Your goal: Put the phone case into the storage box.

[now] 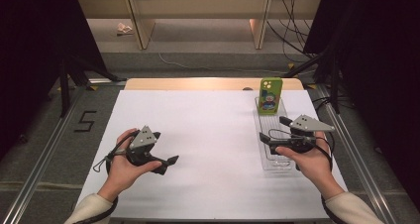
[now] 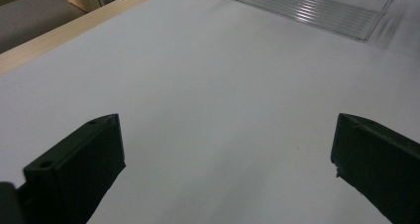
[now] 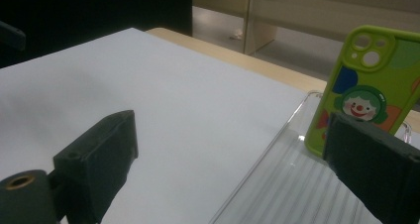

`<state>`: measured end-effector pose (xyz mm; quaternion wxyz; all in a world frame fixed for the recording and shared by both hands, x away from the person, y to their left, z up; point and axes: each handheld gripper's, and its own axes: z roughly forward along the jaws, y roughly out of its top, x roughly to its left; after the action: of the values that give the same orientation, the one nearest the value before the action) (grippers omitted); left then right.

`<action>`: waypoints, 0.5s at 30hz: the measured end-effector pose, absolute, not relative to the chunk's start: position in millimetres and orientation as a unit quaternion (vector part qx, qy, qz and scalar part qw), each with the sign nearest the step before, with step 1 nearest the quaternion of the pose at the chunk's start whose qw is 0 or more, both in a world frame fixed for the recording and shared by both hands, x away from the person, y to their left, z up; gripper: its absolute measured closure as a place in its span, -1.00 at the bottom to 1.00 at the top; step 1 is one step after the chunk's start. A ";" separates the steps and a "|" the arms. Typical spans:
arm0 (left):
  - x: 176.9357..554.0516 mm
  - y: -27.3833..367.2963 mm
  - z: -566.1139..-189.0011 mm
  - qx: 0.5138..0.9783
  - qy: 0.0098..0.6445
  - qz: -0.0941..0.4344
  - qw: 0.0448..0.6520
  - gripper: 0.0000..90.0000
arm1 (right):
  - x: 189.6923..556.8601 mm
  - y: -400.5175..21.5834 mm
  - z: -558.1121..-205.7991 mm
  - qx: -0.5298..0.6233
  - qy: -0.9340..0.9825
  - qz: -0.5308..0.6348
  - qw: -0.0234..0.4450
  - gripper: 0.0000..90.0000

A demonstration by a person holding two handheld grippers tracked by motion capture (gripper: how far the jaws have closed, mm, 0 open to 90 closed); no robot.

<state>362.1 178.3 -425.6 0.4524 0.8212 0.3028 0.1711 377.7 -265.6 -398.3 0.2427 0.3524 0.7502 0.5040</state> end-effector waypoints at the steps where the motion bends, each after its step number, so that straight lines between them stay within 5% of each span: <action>1: 362.1 178.4 -425.5 0.821 0.303 0.171 0.453 -1.00 | 376.5 -266.2 -398.6 0.351 0.751 0.504 0.242 -0.82; 15: 361.9 179.2 -424.4 0.822 0.301 0.170 0.453 -1.00 | 361.8 -271.1 -403.8 0.340 0.755 0.508 0.235 -0.79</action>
<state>361.9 179.2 -424.4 0.4529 0.8218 0.3009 0.1700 361.8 -271.1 -403.8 0.2352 0.3404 0.7552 0.5084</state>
